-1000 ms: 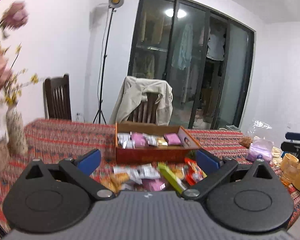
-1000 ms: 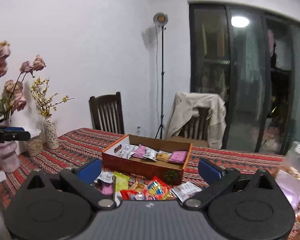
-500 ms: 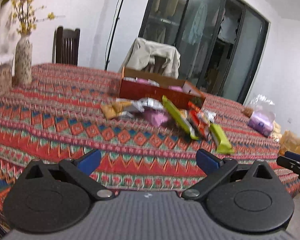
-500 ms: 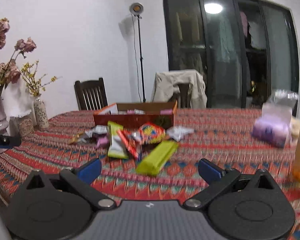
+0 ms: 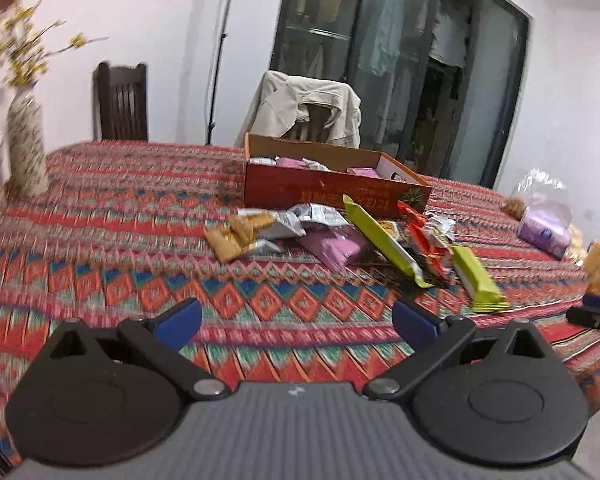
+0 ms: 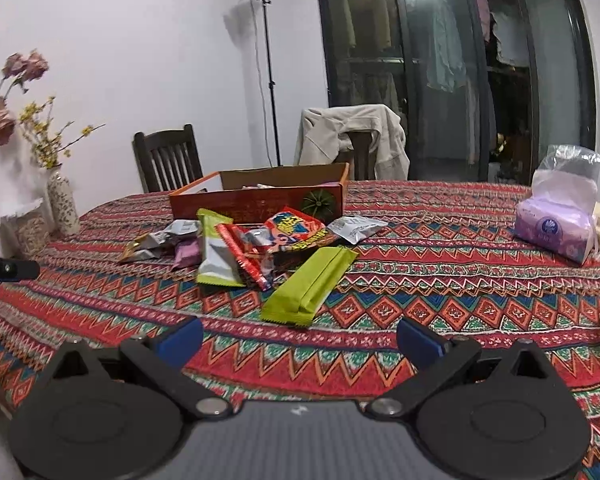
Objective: Organize snacks
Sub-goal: 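Grasp a cracker packet with the left tool while the right tool grasps a white packet, then lower both packets into the orange box and open both tools, then withdraw both tools from the box back toward the snack pile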
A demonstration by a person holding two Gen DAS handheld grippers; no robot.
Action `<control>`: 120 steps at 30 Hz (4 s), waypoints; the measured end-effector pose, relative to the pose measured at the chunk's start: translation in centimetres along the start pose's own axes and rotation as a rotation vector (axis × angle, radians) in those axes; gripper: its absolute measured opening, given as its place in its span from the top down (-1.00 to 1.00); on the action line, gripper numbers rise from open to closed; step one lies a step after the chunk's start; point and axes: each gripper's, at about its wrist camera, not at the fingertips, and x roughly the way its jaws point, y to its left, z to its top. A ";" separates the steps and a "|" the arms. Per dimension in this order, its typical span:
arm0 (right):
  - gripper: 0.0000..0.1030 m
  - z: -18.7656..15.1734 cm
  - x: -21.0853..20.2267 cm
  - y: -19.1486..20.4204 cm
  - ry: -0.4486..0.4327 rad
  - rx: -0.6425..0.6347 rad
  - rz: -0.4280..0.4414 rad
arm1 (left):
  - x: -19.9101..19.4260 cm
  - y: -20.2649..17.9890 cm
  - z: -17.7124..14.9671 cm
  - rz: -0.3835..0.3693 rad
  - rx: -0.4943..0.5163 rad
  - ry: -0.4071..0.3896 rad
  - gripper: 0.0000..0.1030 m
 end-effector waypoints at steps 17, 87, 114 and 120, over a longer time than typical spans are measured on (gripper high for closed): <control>-0.67 9.4 20.8 -8.4 0.129 0.278 0.036 | 20.2 5.0 7.7 -0.205 0.311 0.153 -1.00; 0.11 22.5 32.3 5.8 0.245 0.174 0.348 | 27.1 3.5 20.0 -0.079 -0.321 0.156 0.52; -0.20 26.7 32.9 6.8 0.245 0.091 0.303 | 16.0 2.7 22.7 -0.018 -0.014 -0.004 -0.45; -0.45 27.7 21.8 4.7 0.134 -0.016 0.266 | 6.9 -0.2 19.5 -0.047 0.135 -0.102 -0.70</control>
